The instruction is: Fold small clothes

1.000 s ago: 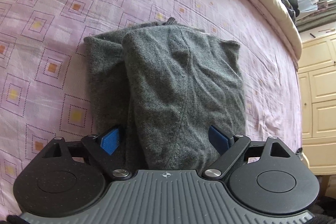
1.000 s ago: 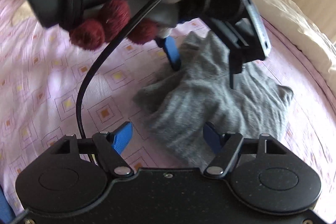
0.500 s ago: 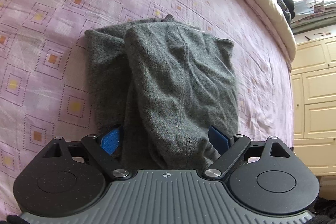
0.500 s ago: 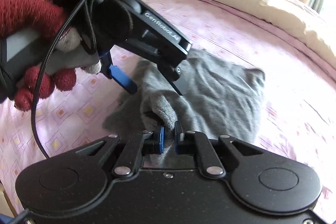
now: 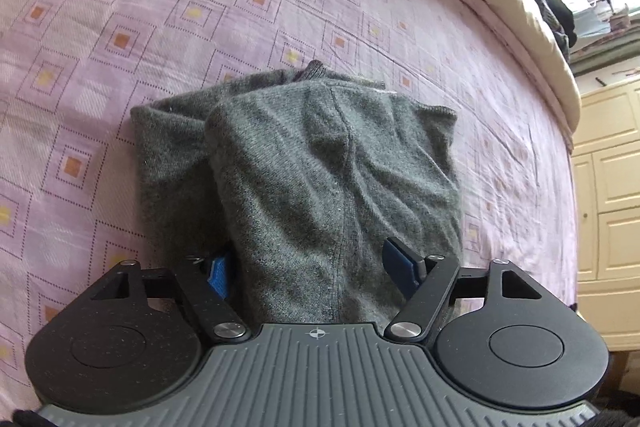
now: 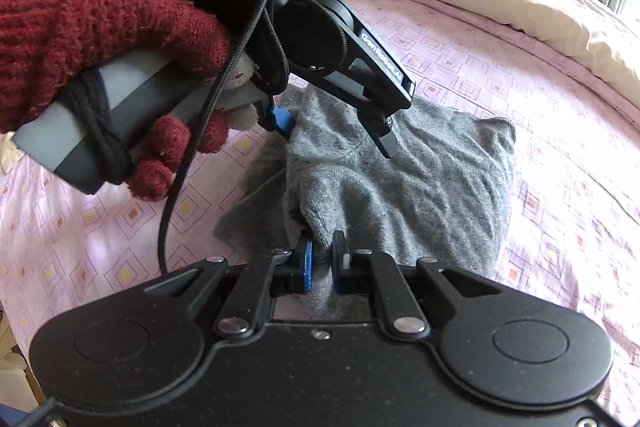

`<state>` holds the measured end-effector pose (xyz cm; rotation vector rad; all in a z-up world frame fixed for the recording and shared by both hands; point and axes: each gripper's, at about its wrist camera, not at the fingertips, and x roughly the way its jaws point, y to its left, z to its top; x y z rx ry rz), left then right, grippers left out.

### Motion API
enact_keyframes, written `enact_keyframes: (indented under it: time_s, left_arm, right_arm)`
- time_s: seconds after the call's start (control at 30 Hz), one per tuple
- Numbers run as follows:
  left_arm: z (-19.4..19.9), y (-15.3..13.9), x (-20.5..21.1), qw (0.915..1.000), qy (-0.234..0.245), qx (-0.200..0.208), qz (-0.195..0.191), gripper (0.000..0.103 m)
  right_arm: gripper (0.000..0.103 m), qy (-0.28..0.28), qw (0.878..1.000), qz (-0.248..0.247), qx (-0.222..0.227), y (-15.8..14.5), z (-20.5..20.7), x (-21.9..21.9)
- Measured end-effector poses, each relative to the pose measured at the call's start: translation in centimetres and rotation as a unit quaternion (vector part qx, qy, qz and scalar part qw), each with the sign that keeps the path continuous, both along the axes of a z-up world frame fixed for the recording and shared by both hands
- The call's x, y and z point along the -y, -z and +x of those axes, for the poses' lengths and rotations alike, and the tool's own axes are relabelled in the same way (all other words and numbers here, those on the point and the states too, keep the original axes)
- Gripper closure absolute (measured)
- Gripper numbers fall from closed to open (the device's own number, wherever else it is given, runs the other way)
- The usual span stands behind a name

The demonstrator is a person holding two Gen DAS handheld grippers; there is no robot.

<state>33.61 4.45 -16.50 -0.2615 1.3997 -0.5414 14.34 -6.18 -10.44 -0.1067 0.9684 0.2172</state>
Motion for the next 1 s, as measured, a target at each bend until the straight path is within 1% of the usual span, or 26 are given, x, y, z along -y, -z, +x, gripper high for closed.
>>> enact_keyframes:
  time_s: [0.07,0.13,0.2,0.33,0.4,0.5,0.6,0.67,0.73,0.83,0.9,0.93,0.97,1.0]
  left_arm:
    - [-0.4,-0.8,0.4,0.9996,0.016,0.015,0.021,0.033]
    - [-0.7,-1.3,0.5,0.9991,0.023,0.027,0.022,0.033]
    - [-0.5,-1.6,0.4,0.9991,0.013,0.032,0.024,0.033]
    - [0.6,-1.5,-0.5,0.9998,-0.018,0.006,-0.012,0.033]
    - [0.9,-1.4,-0.9,0.9996,-0.018,-0.006,-0.021,0.032]
    - [0.8,-1.5,-1.7,0.9995,-0.016,-0.01,-0.027,0.031]
    - [0.4,-1.1,-2.2,0.9987,-0.016,-0.03,-0.038,0.028]
    - [0.1,-0.4,-2.1,0.9979,-0.018,-0.046,-0.041,0.028]
    - [-0.1,0.1,-1.8,0.9976,-0.016,-0.052,-0.042,0.028]
    - [0.1,1.0,-1.0,0.9964,-0.019,-0.063,-0.054,0.029]
    - [0.5,1.5,-0.6,0.9962,-0.026,-0.063,-0.055,0.037]
    - [0.6,1.7,-0.4,0.9962,-0.026,-0.058,-0.06,0.056]
    - [0.8,1.7,-0.2,0.9967,-0.024,-0.051,-0.058,0.072]
    - [0.9,1.7,0.0,0.9978,-0.02,-0.043,-0.047,0.088]
  right_arm:
    - [0.088,0.001,1.0,0.003,0.0,0.0,0.0,0.0]
    - [0.088,0.001,1.0,0.005,-0.002,0.1,0.2,0.2]
    - [0.088,0.005,1.0,0.008,-0.005,0.2,0.2,0.3]
    - [0.088,0.03,0.999,0.03,-0.012,0.2,0.8,1.4]
    - [0.088,0.044,0.998,0.04,-0.013,0.0,1.0,1.9]
    - [0.088,0.056,0.997,0.047,-0.011,0.0,1.3,2.5]
    - [0.088,0.057,0.997,0.05,-0.013,-0.1,1.4,2.8]
    - [0.088,0.055,0.997,0.05,-0.014,0.0,1.3,2.8]
    - [0.088,0.053,0.997,0.05,-0.015,-0.1,1.2,2.7]
    - [0.088,0.046,0.998,0.05,-0.017,0.0,1.1,2.4]
    - [0.088,0.042,0.998,0.05,-0.019,0.1,1.1,2.2]
    - [0.088,0.04,0.998,0.051,-0.019,0.1,1.1,2.1]
    - [0.088,0.04,0.998,0.052,-0.019,0.0,1.1,2.0]
    - [0.088,0.04,0.998,0.054,-0.018,-0.1,1.1,1.9]
